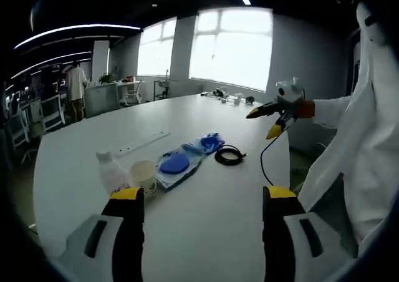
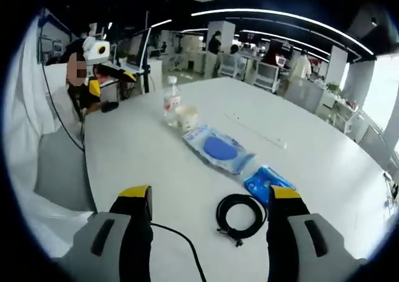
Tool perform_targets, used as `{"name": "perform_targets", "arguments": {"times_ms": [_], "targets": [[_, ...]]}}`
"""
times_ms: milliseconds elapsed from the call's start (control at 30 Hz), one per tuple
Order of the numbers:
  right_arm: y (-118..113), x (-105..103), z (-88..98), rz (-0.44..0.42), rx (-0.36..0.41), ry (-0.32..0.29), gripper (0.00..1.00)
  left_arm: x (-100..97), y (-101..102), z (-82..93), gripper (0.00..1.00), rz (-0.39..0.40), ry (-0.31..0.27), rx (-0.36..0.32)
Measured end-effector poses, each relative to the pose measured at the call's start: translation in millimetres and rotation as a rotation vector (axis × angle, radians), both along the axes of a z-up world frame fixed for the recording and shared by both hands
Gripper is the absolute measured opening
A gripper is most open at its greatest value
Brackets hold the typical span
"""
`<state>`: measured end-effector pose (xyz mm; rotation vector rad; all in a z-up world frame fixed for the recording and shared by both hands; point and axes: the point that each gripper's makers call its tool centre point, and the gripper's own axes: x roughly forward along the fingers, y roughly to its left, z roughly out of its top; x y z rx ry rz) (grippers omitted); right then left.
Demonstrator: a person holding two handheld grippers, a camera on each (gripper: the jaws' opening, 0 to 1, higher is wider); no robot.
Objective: Arrange the tabletop items into an orderly group along one side of the table until the central work area is clear of visible clutter.
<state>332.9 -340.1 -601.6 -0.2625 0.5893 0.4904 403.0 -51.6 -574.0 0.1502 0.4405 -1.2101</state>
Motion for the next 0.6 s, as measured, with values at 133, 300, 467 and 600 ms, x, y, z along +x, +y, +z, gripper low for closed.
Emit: {"name": "perform_targets", "arguments": {"times_ms": [133,300,467,600], "targets": [[-11.9,-16.4,-3.2,-0.05,0.021,0.006,0.74,-7.2,0.2,-8.2,0.8,0.02,0.01,0.012],[-30.6,-34.3,-9.5,-0.121,0.054,0.012,0.75,-14.4,-2.6,-13.3,0.8,0.027,0.018,0.019],[-42.7,-49.4,-18.6,-0.178,0.078,0.017,0.76,-19.1,-5.3,-16.7,0.81,0.04,0.022,0.021],[-47.8,-60.3,-26.2,-0.199,0.087,0.033,0.78,-25.2,-5.2,-23.3,0.82,0.048,0.032,0.028]]}}
